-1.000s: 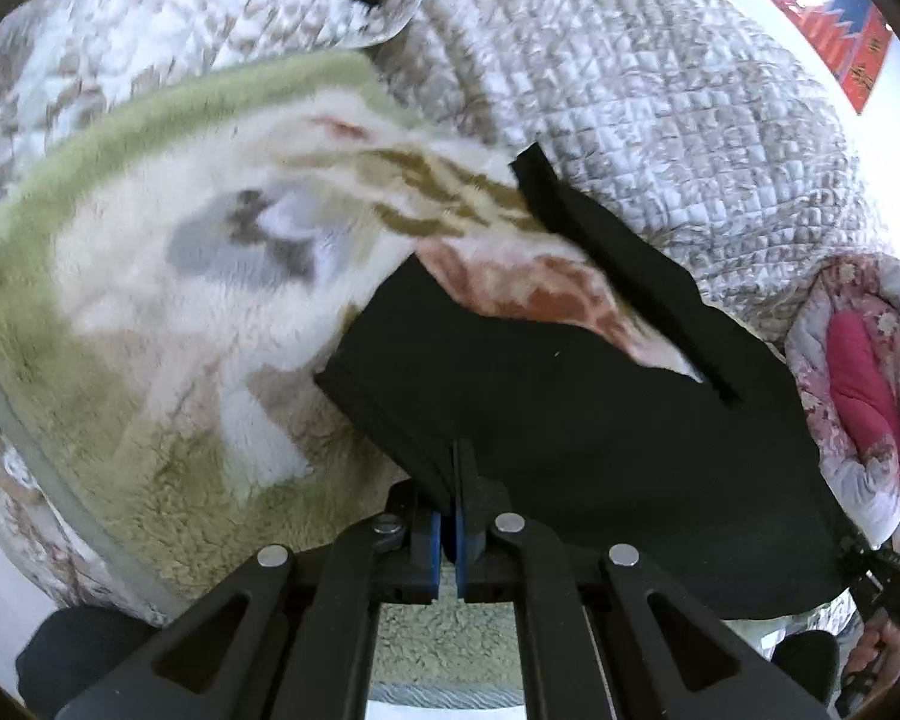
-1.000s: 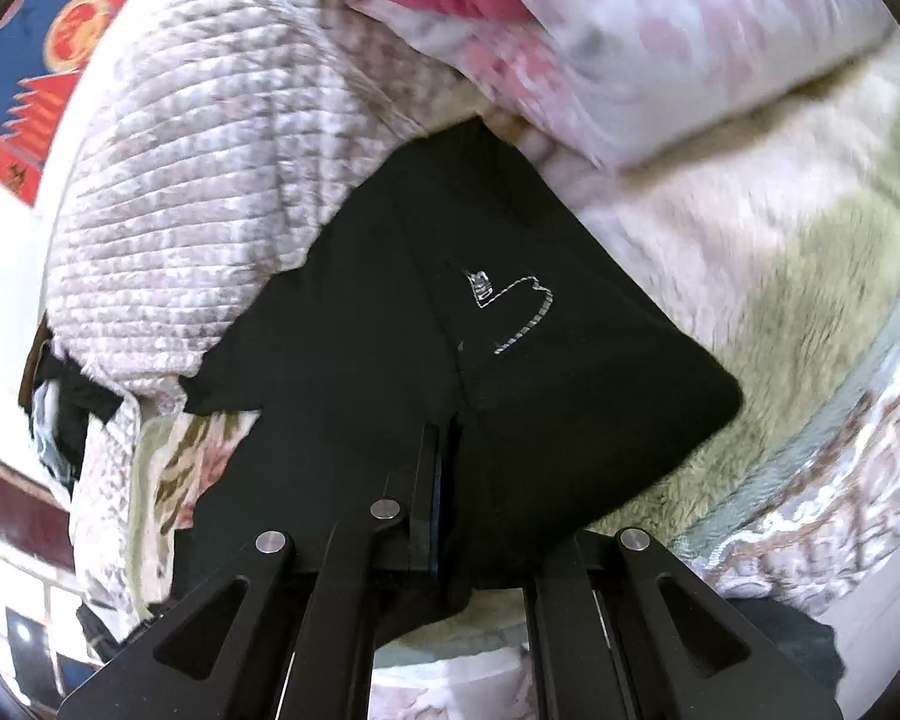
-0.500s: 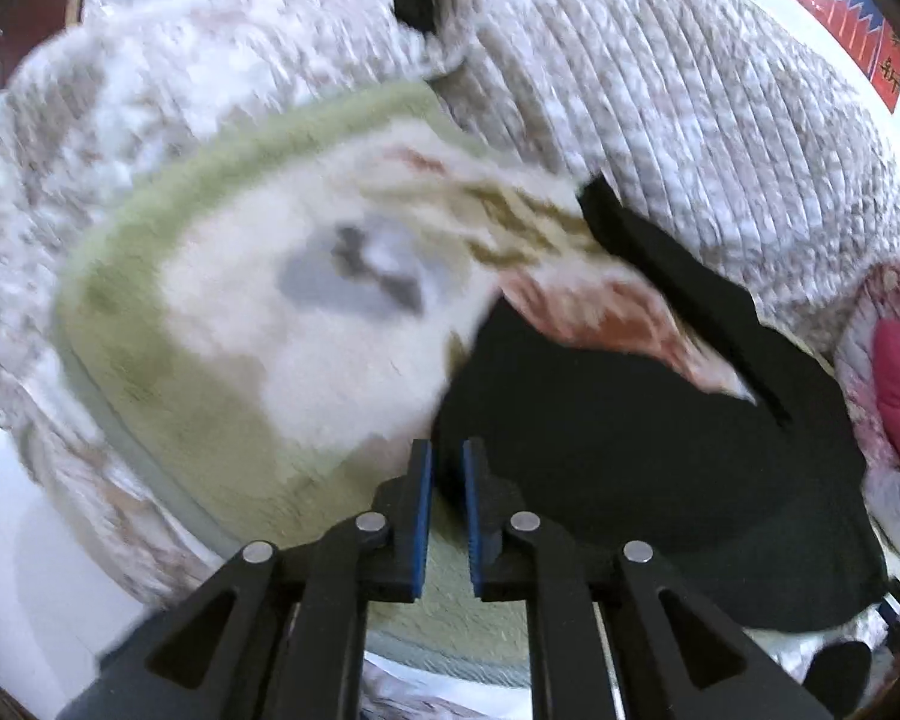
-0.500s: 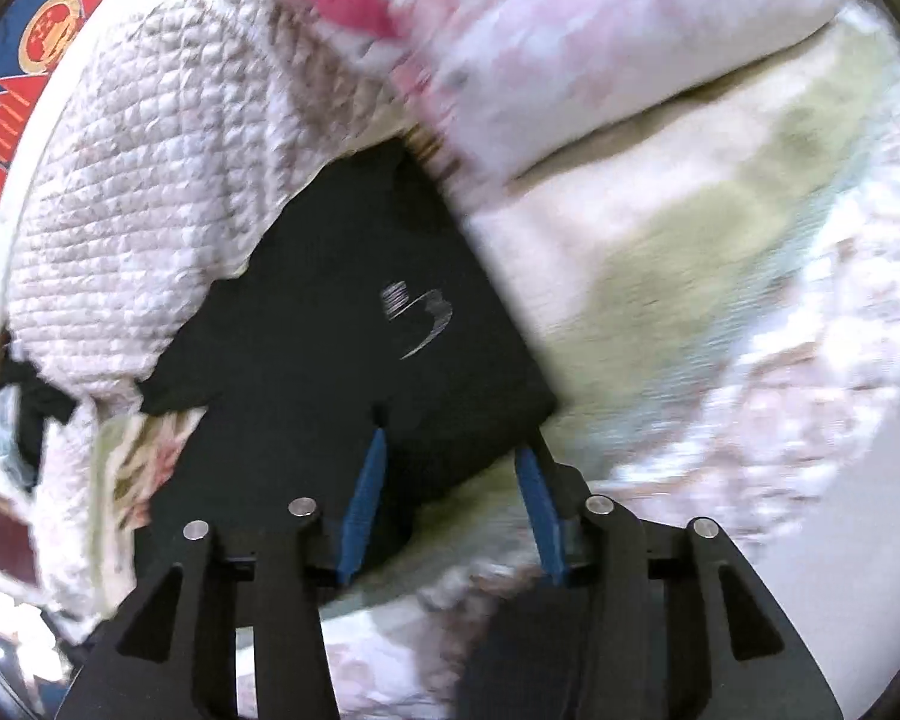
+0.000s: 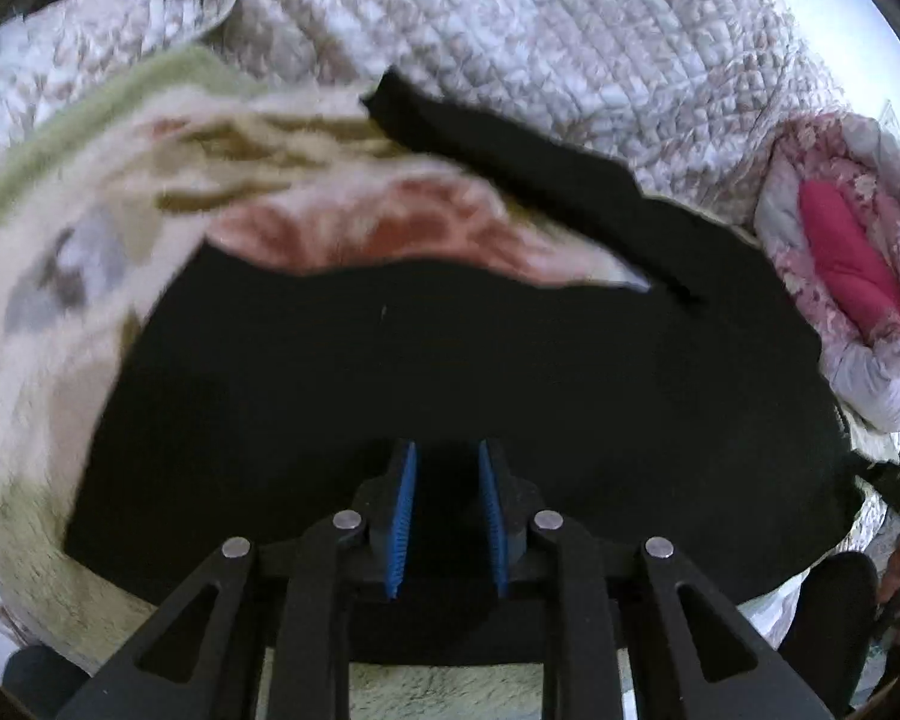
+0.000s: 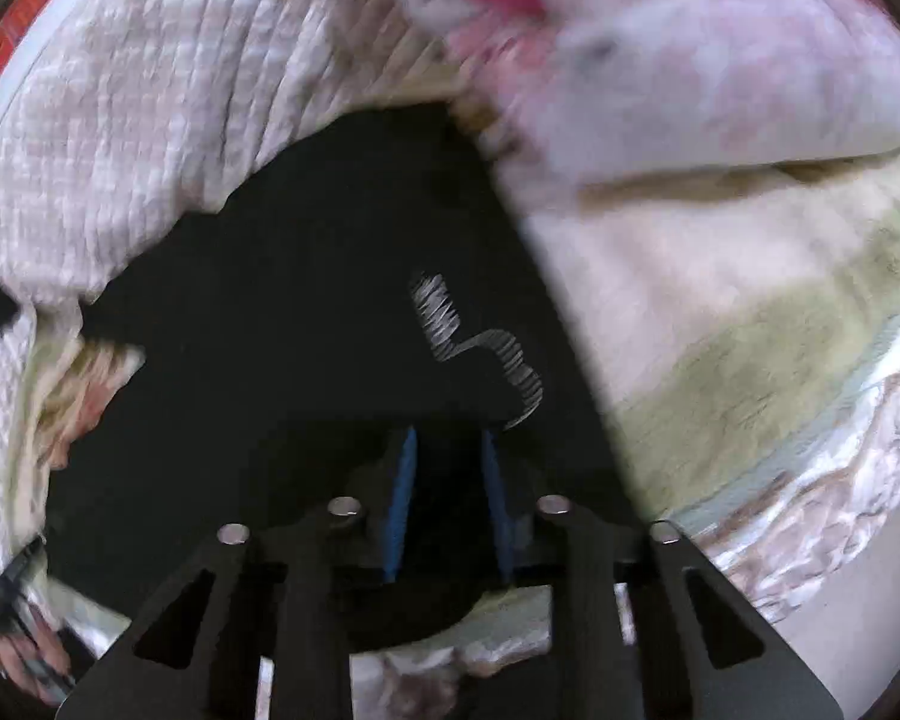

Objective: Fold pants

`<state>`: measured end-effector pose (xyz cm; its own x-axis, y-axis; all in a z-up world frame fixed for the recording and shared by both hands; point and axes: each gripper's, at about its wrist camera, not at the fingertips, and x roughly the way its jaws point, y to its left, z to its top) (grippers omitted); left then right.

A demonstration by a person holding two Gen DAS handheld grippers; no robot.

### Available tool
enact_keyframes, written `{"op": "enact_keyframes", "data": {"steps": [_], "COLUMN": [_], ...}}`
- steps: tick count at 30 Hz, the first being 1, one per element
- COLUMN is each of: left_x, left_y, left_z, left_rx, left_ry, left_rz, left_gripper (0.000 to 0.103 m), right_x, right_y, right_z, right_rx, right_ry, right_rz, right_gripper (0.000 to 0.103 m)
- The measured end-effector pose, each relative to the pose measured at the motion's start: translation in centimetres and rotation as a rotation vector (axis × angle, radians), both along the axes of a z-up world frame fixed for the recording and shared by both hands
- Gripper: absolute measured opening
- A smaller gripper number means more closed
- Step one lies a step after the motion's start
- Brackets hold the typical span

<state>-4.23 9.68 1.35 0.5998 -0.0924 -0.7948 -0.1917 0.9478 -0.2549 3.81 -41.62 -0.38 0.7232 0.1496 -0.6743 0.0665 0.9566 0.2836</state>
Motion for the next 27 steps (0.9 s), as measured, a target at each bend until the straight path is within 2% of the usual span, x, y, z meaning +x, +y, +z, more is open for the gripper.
{"op": "enact_keyframes", "data": {"steps": [2, 5, 10, 11, 12, 13, 17, 19, 22, 25, 27], "left_x": [-0.4, 0.1, 1.7, 2.0, 2.2, 2.4, 2.0, 1.4, 0.4, -0.1, -0.4], "left_y": [0.3, 0.0, -1.4, -1.6, -1.6, -1.5, -1.3, -1.6, -3.3, -5.4, -6.9], "left_z": [0.8, 1.8, 1.4, 1.0, 0.4, -0.4, 0.3, 1.3, 2.6, 2.2, 1.4], "left_rx": [0.015, 0.037, 0.055, 0.069, 0.082, 0.086, 0.110, 0.091, 0.122, 0.120, 0.141], "left_ry": [-0.018, -0.050, -0.046, -0.039, -0.022, 0.005, -0.002, -0.035, -0.075, -0.056, -0.034], "left_rz": [0.004, -0.001, -0.043, -0.053, -0.051, -0.045, -0.037, -0.050, -0.082, -0.139, -0.177], "left_gripper": [0.024, 0.024, 0.026, 0.032, 0.034, 0.034, 0.034, 0.034, 0.037, 0.038, 0.038], "right_x": [-1.1, -1.5, 0.8, 1.3, 1.8, 1.9, 0.1, -1.1, -2.7, -3.9, -4.5], "right_y": [-0.7, 0.2, 3.8, 4.8, 5.5, 5.7, 6.4, 7.7, 11.1, 15.0, 16.9], "right_z": [1.5, 3.0, 1.7, 1.1, 0.3, -0.2, 0.7, 1.2, 1.0, 0.0, -0.4], "right_rx": [0.038, 0.019, 0.005, -0.026, -0.062, -0.074, -0.077, -0.084, -0.100, -0.128, -0.155], "right_ry": [-0.052, -0.111, -0.060, -0.042, 0.000, 0.019, -0.037, -0.064, -0.090, -0.097, -0.097], "right_rz": [0.013, 0.064, 0.165, 0.182, 0.185, 0.174, 0.185, 0.243, 0.356, 0.468, 0.519], "right_gripper": [0.020, 0.022, 0.024, 0.027, 0.035, 0.036, 0.039, 0.039, 0.039, 0.045, 0.045]}}
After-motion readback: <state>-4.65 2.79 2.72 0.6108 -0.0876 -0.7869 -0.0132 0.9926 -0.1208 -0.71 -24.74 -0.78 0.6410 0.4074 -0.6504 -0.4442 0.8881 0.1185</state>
